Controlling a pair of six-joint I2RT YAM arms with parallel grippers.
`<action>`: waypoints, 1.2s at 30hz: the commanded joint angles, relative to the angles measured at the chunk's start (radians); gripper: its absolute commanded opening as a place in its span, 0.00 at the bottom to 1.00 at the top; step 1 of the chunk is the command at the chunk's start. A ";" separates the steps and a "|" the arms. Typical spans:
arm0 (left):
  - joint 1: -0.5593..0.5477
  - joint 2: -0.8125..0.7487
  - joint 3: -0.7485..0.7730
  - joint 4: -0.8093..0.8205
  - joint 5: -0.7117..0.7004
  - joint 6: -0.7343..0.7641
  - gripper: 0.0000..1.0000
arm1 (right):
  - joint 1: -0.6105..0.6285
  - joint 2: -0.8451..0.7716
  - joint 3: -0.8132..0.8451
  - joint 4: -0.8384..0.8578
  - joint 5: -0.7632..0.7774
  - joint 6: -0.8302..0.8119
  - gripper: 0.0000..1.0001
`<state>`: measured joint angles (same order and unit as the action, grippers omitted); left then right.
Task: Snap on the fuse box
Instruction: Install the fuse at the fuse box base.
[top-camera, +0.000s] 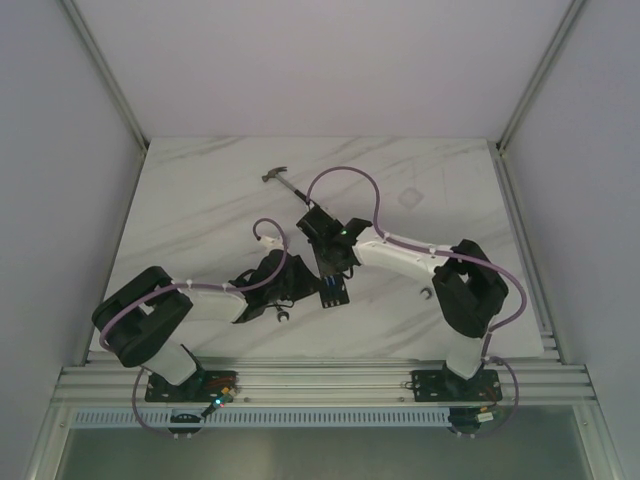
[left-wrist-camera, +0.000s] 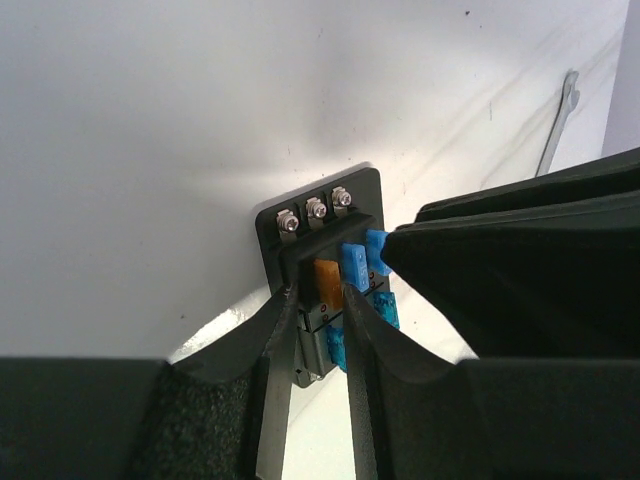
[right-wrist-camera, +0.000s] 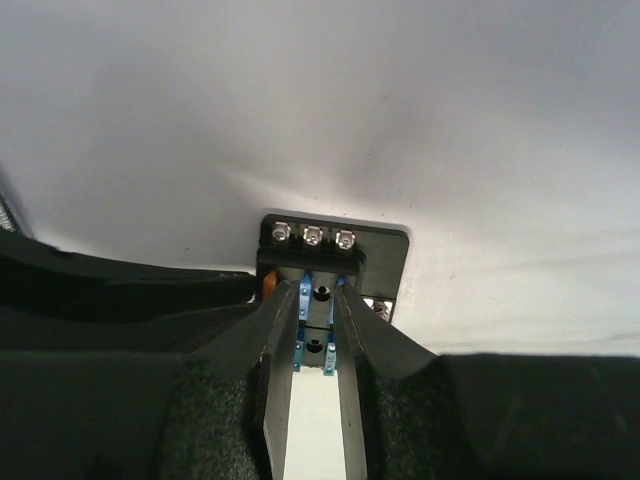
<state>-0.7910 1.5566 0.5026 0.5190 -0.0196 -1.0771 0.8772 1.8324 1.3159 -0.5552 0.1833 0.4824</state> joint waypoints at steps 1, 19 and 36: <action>-0.013 -0.011 -0.004 0.004 0.001 -0.010 0.34 | 0.014 -0.043 -0.018 0.003 0.037 0.032 0.28; -0.016 -0.014 -0.004 -0.002 -0.009 -0.014 0.34 | 0.014 -0.006 -0.067 -0.025 0.046 0.102 0.25; -0.018 -0.026 -0.011 -0.012 -0.022 -0.015 0.34 | -0.008 0.066 -0.099 -0.010 -0.019 0.083 0.00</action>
<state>-0.8009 1.5547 0.5026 0.5175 -0.0212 -1.0836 0.8822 1.8252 1.2560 -0.5606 0.2062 0.5713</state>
